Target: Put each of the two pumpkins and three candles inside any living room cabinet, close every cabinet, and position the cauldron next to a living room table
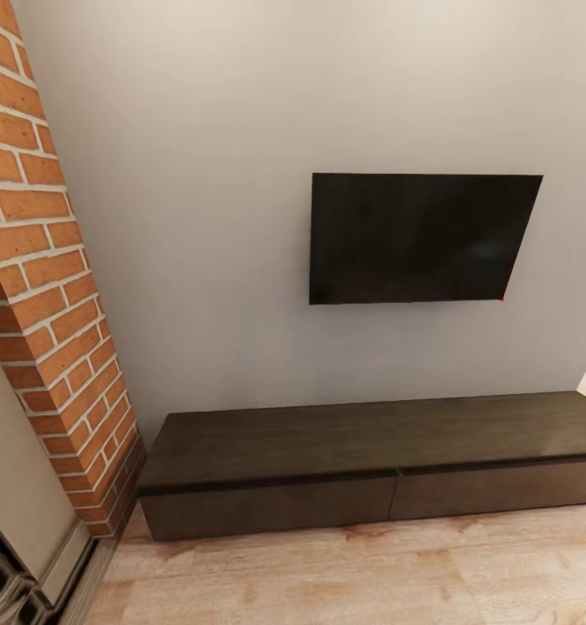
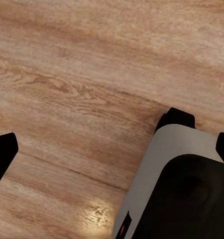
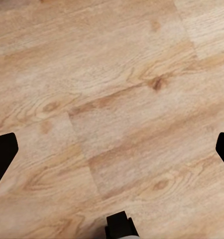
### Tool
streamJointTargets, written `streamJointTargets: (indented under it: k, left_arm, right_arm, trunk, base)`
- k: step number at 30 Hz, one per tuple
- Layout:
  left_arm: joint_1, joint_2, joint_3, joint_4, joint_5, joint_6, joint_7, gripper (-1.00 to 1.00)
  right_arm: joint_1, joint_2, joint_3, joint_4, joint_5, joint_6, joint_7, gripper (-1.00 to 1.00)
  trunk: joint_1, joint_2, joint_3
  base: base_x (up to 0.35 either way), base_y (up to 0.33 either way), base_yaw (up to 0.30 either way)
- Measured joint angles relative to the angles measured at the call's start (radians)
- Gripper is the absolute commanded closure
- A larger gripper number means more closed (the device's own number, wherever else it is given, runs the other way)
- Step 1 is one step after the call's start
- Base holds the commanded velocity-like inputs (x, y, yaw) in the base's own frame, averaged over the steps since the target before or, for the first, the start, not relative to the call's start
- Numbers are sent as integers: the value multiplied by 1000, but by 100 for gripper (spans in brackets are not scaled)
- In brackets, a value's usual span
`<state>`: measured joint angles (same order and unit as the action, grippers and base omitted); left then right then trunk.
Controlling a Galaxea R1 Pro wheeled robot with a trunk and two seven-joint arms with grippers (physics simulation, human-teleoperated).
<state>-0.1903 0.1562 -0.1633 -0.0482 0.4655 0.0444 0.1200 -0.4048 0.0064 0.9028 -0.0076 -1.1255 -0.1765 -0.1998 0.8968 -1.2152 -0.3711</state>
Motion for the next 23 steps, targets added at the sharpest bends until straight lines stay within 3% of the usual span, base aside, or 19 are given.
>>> streamJointTargets:
  k: [23]
  left_arm:
    - [0,0,0,0,0,0,0,-100]
  right_arm:
    - [0,0,0,0,-1,0,0,-100]
  trunk:
    - [0,0,0]
  base:
    - [0,0,0]
